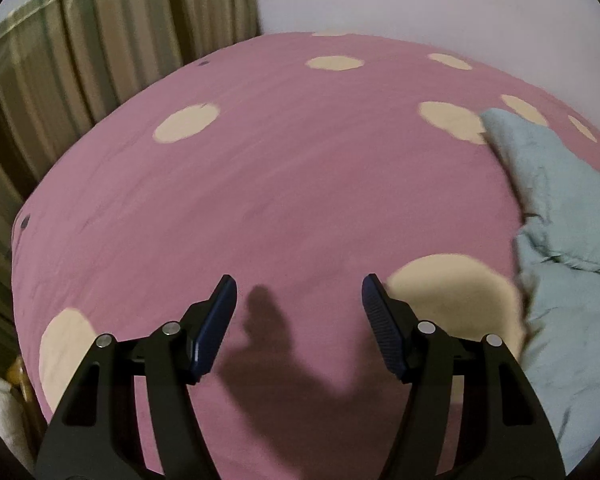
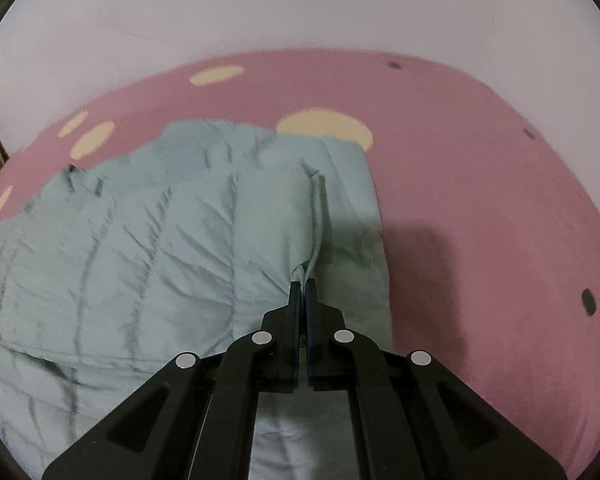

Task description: Fold large clothes

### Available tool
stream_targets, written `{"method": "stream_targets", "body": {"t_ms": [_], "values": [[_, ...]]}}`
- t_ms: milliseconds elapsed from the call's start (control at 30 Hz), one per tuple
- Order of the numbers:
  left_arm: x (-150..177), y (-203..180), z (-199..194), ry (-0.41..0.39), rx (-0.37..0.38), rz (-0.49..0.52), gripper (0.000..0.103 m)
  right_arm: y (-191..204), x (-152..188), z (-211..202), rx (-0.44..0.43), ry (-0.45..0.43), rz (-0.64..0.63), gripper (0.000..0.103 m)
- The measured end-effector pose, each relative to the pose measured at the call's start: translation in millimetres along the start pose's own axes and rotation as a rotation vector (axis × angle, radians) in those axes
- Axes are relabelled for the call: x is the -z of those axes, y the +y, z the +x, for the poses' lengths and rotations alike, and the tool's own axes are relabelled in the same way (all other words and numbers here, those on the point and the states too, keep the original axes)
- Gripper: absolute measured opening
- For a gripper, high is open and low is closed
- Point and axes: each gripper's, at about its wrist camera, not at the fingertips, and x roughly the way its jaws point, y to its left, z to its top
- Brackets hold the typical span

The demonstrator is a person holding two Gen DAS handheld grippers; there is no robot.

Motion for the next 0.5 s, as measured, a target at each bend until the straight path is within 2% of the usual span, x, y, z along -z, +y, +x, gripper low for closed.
{"method": "stream_targets", "body": {"t_ms": [100,333,500], "values": [[-7,-21,-4,-0.009,0.038,0.029,0.065,-3,4,13,-0.007,0.024,0.002,0.002],[-21,-69,-12,-0.014,0.121,0.089,0.065,-13,3,7,-0.051,0.027,0.033,0.004],[-36,-113,-26,-0.042,0.200,0.149,0.065,-6,-5,-27,-0.086,-0.063,0.069,0.004]]}}
